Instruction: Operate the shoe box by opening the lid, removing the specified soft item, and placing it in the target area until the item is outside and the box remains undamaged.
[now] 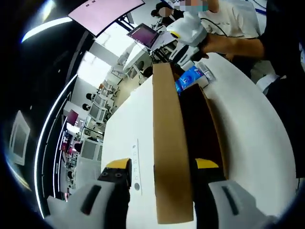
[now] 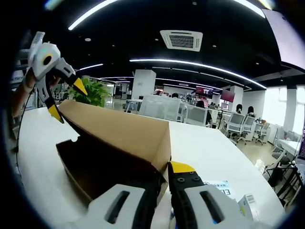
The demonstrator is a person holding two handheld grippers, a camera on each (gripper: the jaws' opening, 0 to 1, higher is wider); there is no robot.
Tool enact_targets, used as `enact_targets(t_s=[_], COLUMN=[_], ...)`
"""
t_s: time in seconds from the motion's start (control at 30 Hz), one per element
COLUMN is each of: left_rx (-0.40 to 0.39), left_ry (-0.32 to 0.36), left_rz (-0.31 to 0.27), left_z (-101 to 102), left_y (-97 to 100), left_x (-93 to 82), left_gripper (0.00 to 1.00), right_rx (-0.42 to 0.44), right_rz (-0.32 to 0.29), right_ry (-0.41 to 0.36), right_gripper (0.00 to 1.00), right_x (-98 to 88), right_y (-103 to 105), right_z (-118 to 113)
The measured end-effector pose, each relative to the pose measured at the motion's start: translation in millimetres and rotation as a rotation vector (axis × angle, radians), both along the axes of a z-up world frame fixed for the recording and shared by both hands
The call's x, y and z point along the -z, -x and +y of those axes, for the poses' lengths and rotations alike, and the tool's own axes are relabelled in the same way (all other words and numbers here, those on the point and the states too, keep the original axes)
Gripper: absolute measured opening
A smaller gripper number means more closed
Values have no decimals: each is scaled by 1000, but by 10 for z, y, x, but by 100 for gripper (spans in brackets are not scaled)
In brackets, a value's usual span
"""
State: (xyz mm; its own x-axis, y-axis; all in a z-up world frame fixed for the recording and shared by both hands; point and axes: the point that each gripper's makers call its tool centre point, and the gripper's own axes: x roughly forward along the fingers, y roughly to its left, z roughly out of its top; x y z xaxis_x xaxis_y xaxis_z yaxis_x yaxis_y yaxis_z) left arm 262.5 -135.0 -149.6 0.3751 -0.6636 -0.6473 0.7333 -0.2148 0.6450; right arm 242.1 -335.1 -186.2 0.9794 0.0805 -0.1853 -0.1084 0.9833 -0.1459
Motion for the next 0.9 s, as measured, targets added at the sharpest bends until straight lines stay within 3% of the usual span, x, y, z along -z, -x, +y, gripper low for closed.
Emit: enact_targets(t_s=[0.43, 0.9], left_rx=[-59, -53], left_ry=[7, -19], left_rz=[39, 44], left_z=[128, 165], left_y=[-30, 42], left_x=[-18, 67], left_gripper=[42, 32], right_rx=[6, 2], right_rz=[4, 5], right_ry=[11, 10], right_gripper=[5, 6], right_x=[-10, 8], right_y=[-14, -15], right_z=[-6, -5])
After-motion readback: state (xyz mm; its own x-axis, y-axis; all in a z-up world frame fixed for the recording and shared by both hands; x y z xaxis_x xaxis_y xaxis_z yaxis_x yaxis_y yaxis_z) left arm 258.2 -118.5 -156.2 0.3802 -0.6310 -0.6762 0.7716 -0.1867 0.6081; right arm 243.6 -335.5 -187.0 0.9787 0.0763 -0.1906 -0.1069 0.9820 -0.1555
